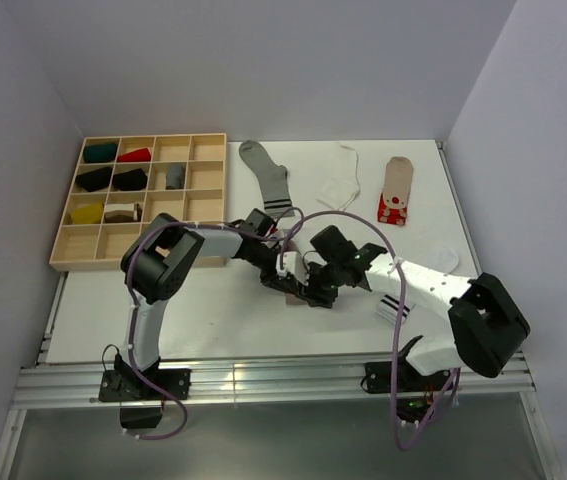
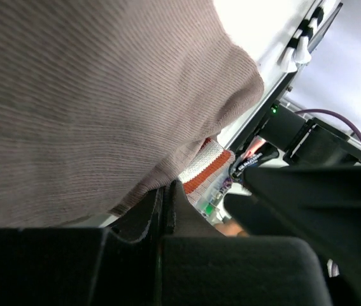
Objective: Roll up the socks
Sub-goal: Roll the sock at the center of the board.
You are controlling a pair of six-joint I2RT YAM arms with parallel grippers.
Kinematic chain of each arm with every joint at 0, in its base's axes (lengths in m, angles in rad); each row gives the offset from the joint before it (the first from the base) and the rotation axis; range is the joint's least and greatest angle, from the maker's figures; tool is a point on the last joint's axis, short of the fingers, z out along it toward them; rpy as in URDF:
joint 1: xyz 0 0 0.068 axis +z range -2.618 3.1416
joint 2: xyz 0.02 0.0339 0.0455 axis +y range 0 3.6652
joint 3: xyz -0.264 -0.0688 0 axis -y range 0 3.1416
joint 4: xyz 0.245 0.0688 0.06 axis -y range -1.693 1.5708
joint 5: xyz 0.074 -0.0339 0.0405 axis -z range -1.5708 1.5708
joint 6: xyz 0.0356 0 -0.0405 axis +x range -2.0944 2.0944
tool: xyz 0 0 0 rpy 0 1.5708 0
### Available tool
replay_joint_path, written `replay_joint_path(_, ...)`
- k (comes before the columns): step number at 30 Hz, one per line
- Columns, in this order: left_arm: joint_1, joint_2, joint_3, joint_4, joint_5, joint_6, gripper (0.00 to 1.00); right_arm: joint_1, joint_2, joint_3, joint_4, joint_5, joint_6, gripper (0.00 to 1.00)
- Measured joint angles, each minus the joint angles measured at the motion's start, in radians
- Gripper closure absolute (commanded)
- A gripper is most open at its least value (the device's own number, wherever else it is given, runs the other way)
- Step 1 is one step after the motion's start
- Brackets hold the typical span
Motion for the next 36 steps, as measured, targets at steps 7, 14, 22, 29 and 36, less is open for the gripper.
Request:
replay_joint_path(7, 0.005, 0.016, 0.022, -0.04, 0.019, 0.01, 0.99, 0.103, 0.024, -0.006, 0.064, 0.089, -0.009, 0.47)
replay_joint_path(14, 0.006, 0.025, 0.042, -0.075, 0.022, 0.027, 0.99, 0.156, 0.079, -0.029, 0.114, 0.167, -0.019, 0.49)
replay_joint_path(22, 0.007, 0.028, 0.048, -0.085, 0.024, 0.035, 0.93, 0.161, 0.114, -0.045, 0.191, 0.222, -0.028, 0.62)
replay_joint_path(29, 0.019, 0.028, 0.048, -0.086, 0.024, 0.047, 0.84, 0.159, 0.137, -0.025, 0.188, 0.225, -0.025, 0.82)
replay_joint_path(36, 0.048, -0.05, -0.01, -0.024, -0.061, 0.037, 0.71, 0.083, 0.208, 0.074, 0.079, 0.098, -0.025, 0.84)
